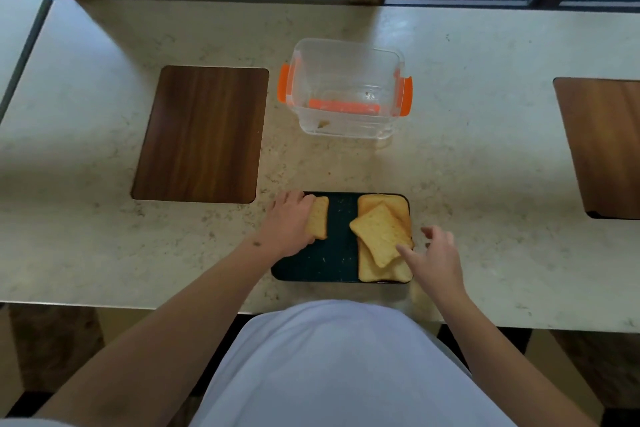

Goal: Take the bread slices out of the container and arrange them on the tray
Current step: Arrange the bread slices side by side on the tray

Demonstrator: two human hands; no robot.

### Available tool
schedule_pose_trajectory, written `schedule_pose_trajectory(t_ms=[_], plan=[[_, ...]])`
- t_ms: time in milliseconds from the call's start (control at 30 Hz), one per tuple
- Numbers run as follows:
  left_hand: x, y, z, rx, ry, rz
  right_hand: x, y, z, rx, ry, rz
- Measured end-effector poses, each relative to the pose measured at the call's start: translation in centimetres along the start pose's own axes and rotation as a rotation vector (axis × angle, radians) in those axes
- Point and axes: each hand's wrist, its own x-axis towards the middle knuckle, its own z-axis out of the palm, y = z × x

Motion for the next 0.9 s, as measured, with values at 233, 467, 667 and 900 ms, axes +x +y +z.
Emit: schedule_pose_trajectory(t_ms=[233, 467, 667, 900], plan=[[-2.5, -1.8, 0.9, -0.184, 0.097, -0.151, -0.6, -6.7, 3.8, -0.396, -0.041, -0.552], [-3.5, -1.5, 0.7, -0.133, 0.13, -0.249, 0.8, -11.7, 8.2, -0.797, -0.156, -0.584], [-3.3, -2.0, 1.3, -0.137, 0.129, -0.261, 1.5, -11.8, 8.4, -0.756, -0.172, -0.58], [-2.8, -2.3, 1.3, -0.315, 0.159, -0.287, 1.9, -11.8, 8.6, -0.705, -0.18, -0.565]])
